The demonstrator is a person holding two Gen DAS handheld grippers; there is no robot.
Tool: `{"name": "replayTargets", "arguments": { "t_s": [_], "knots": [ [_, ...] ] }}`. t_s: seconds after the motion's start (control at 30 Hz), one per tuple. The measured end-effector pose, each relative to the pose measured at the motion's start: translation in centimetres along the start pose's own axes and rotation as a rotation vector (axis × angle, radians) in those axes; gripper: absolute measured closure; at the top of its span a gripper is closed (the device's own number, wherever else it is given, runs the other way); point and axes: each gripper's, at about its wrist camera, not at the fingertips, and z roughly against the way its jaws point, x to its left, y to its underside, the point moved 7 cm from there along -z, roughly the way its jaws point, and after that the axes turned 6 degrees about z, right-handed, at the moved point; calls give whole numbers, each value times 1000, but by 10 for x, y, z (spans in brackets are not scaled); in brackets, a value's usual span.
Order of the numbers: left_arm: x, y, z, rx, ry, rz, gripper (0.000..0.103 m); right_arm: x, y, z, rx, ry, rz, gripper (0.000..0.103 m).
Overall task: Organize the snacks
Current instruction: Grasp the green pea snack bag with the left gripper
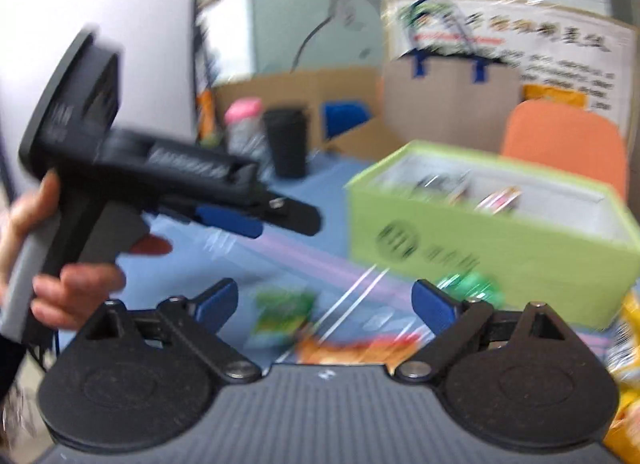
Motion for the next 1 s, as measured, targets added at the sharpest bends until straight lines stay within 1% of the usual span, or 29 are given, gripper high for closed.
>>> {"name": "replayTargets", "arguments": {
  "t_s": [0.1, 0.17, 0.23, 0.27, 0.33, 0.37, 0.4, 0.43, 0.47, 0.5, 0.53, 0.57, 0.63, 0.7, 0.73, 0.8, 0.9, 1.0],
  "knots": [
    [17, 13, 1, 35, -5, 58, 41, 19, 0, -19, 34, -35, 58, 11],
    [23, 17, -2, 63, 11, 102, 43, 24, -3, -33, 56, -43, 83, 12],
    [24, 18, -7, 88, 48, 122, 43, 25, 0, -45, 88, -55, 89, 18],
    [24, 17, -10, 97, 54, 128, 43, 25, 1, -52, 108, -60, 90, 20],
    [24, 19, -16, 115, 54, 119, 43, 24, 5, -60, 138, -60, 92, 27],
    [25, 20, -20, 123, 48, 113, 46, 22, 7, -64, 151, -65, 84, 29],
    [24, 21, -23, 119, 48, 104, 46, 22, 9, -67, 160, -66, 76, 31],
    [23, 22, -23, 117, 45, 94, 47, 22, 10, -68, 154, -64, 72, 31],
    [22, 23, -23, 115, 41, 83, 53, 21, 9, -68, 150, -66, 69, 31],
    [22, 25, -24, 118, 39, 71, 61, 21, 9, -68, 147, -63, 72, 37],
    [21, 27, -26, 131, 42, 64, 85, 21, 8, -66, 141, -66, 69, 56],
    [20, 29, -27, 136, 45, 61, 90, 19, 7, -65, 138, -62, 53, 58],
    [20, 31, -26, 131, 49, 72, 93, 17, 8, -61, 127, -70, 35, 62],
    [12, 28, -23, 119, 57, 78, 95, 14, 5, -53, 104, -65, 21, 62],
    [7, 25, -20, 110, 71, 77, 97, 11, 1, -47, 83, -58, 22, 62],
    [-10, 11, -15, 92, 126, 66, 99, 2, -12, -33, 35, -48, 10, 62],
    [-44, -16, -16, 61, 194, 13, 99, -24, -35, -11, -33, 11, 17, 62],
    [-82, -42, -33, 48, 238, -45, 99, -61, -52, 0, -67, 84, 21, 62]
  ]
}}
